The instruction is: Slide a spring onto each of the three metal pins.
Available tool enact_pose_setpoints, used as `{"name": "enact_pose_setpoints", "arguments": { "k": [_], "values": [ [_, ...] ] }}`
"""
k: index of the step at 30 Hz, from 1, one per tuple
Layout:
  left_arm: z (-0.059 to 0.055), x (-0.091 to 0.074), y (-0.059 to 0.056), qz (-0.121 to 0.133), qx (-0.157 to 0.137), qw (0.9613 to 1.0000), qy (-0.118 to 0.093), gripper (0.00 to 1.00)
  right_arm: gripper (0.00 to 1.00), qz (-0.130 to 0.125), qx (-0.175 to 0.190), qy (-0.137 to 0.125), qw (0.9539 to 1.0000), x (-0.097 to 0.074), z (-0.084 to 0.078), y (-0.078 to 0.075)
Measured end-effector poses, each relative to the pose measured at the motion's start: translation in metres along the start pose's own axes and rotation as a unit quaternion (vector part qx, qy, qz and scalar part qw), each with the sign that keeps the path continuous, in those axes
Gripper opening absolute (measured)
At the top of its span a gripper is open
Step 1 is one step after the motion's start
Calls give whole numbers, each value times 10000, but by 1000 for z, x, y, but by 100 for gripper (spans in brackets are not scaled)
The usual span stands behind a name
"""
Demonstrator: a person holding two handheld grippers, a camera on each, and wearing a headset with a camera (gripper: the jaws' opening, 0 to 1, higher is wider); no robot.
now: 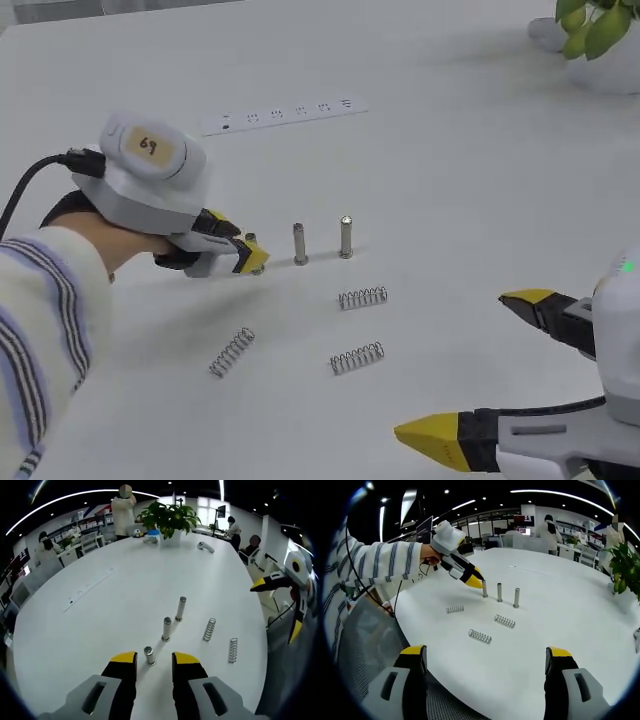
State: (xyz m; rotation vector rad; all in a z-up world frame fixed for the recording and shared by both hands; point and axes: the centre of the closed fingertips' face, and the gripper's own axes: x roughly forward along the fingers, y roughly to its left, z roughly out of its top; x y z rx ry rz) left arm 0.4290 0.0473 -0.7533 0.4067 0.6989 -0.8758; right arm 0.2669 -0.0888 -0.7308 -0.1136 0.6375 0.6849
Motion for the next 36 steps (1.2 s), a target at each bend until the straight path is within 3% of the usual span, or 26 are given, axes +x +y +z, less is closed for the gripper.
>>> {"name": "enact_pose_setpoints", "arguments": {
  "k": [4,9,16,27,32,36],
  "values": [
    [-3,-4,-5,-16,94,10000,23,22,97,2,22,-1,10000,0,1,0],
    [-12,-9,-9,-23,-30,10000,23,24,97,-3,42,-4,10000,1,0,0],
    [-35,-12,-28,-213,-134,9995,187,26,97,27,14,32,10000,2,0,2],
    [-59,-21,-55,-384,-418,9981,230,23,97,74,43,65,9999,3,-1,4],
    [-74,-23,-52,-257,-499,9979,324,23,97,100,34,109,9999,2,-3,4],
    [-76,-26,-53,-230,-539,9979,283,22,98,54,92,106,9999,2,-3,2]
  ]
}}
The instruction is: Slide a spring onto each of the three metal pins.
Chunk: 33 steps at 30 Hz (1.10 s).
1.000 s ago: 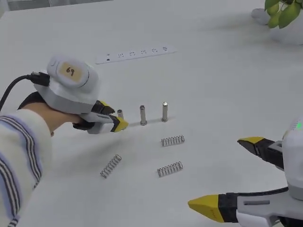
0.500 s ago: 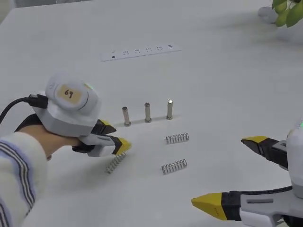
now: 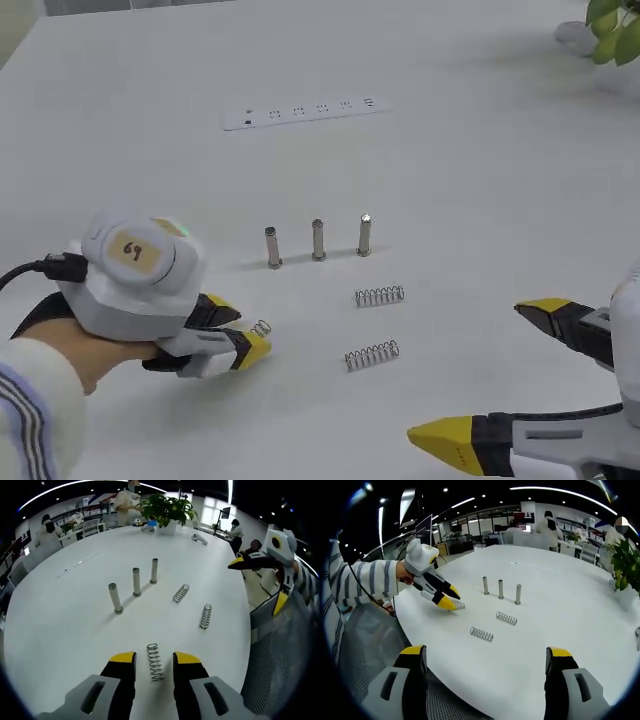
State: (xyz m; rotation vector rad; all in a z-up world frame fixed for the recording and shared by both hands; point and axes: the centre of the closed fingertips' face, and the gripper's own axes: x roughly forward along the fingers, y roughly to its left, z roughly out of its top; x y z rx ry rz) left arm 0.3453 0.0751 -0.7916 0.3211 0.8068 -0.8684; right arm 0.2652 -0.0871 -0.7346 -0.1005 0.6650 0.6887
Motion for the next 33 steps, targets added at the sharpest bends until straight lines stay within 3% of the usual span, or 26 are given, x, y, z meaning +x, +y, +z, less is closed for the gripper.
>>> {"name": "enact_pose_setpoints", "arguments": {
  "k": [4,12,18,33],
  "values": [
    [-2,-1,-10,-101,52,9999,-47,23,99,-7,-10,-77,10000,0,2,0],
    [-18,0,-16,-149,240,9995,116,24,99,52,-37,-85,9999,1,4,4],
    [-25,0,-18,-136,245,9994,181,24,99,133,-61,-104,9998,2,5,8],
    [-26,-1,-13,67,486,9987,134,20,97,122,-79,-103,9998,1,5,8]
  ]
}}
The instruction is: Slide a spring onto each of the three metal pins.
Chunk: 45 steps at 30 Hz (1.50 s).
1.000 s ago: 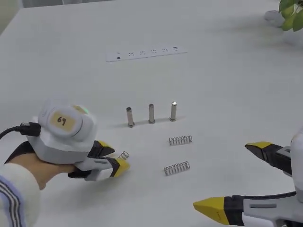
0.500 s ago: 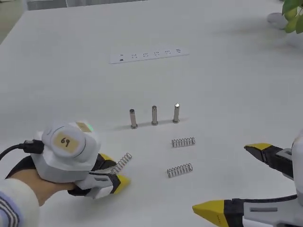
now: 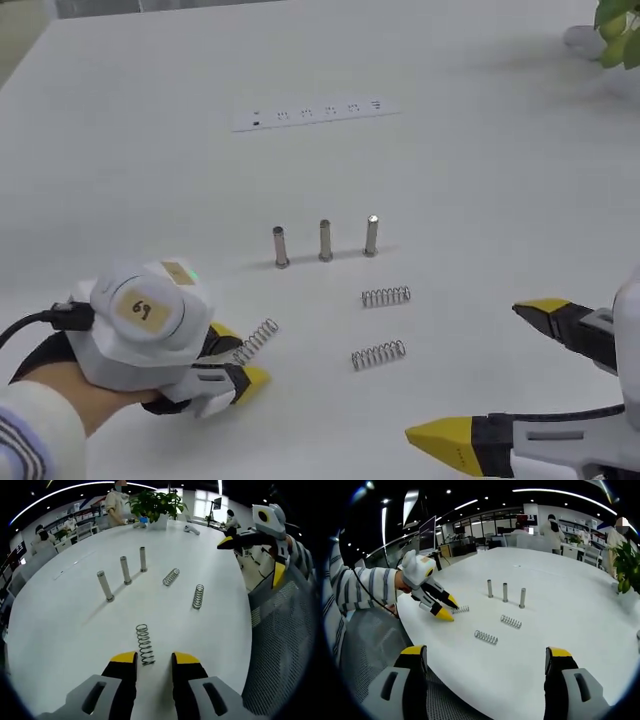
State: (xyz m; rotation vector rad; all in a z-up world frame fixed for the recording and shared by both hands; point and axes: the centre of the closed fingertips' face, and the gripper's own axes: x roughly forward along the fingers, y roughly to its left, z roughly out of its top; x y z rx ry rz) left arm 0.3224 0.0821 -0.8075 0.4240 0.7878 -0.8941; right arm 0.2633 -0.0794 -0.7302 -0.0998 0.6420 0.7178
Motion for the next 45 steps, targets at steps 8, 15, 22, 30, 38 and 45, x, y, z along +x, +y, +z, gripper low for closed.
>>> {"name": "enact_pose_setpoints", "arguments": {
  "k": [8,15,22,30,38,45],
  "values": [
    [0,-1,2,112,-66,9998,-123,20,97,-14,1,25,10000,-1,-2,0],
    [-2,-4,6,243,-183,9994,-152,9,97,-36,-18,82,10000,-3,-4,0],
    [-3,-6,9,349,-297,9987,-208,2,97,-25,14,43,10000,-2,-2,0],
    [-3,-5,9,350,-276,9988,-226,2,96,-7,-10,66,10000,-2,-2,0],
    [-3,-5,9,341,-246,9989,-231,2,96,9,-17,65,10000,-1,-2,0],
    [-3,-5,9,302,-527,9976,-322,2,96,3,-13,48,10000,-2,-1,-1]
  ]
}}
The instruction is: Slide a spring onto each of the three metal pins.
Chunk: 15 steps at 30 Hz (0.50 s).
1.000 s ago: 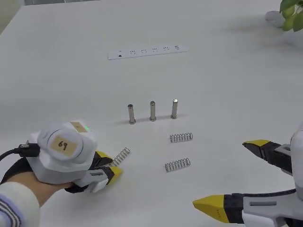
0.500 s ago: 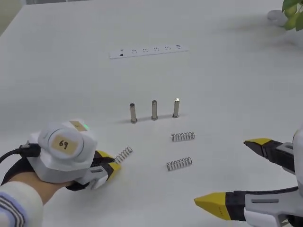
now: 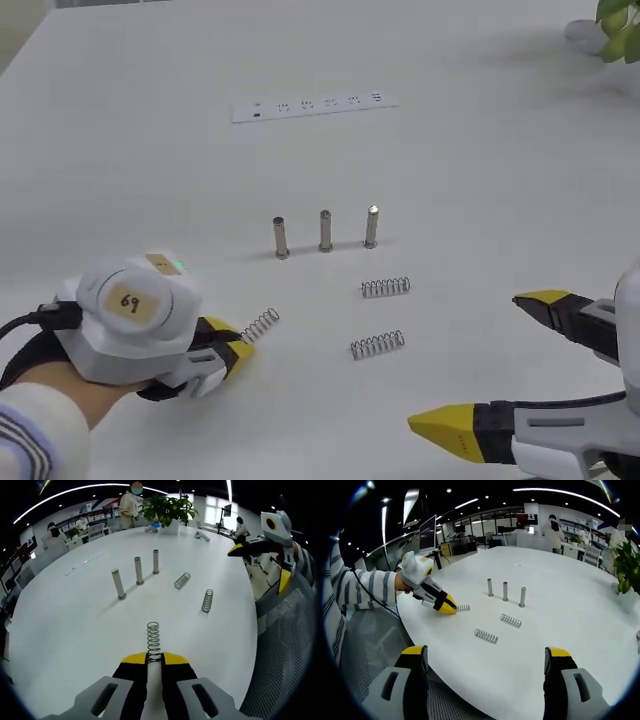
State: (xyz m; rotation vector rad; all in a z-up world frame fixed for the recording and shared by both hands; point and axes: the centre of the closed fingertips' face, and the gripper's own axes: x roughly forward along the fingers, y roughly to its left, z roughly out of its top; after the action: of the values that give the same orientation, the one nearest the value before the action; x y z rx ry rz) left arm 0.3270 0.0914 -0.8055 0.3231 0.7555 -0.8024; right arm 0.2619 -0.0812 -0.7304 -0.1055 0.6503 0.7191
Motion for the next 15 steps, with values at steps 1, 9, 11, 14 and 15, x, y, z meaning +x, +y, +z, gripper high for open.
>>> {"name": "enact_pose_setpoints", "arguments": {
  "k": [1,9,11,14,15],
  "values": [
    [0,0,0,-31,-80,10000,-39,2,96,-6,5,-5,10000,0,0,0],
    [3,-5,5,58,130,9999,-15,2,95,-18,-15,23,10000,-1,0,-2],
    [4,-6,7,86,118,9999,1,2,95,-12,-15,27,10000,-1,0,-2],
    [7,-8,6,38,190,9998,-10,2,95,-4,-34,37,10000,-1,1,-2],
    [9,-9,3,-6,272,9996,8,2,95,-5,-33,30,10000,-1,1,-2]
  ]
}}
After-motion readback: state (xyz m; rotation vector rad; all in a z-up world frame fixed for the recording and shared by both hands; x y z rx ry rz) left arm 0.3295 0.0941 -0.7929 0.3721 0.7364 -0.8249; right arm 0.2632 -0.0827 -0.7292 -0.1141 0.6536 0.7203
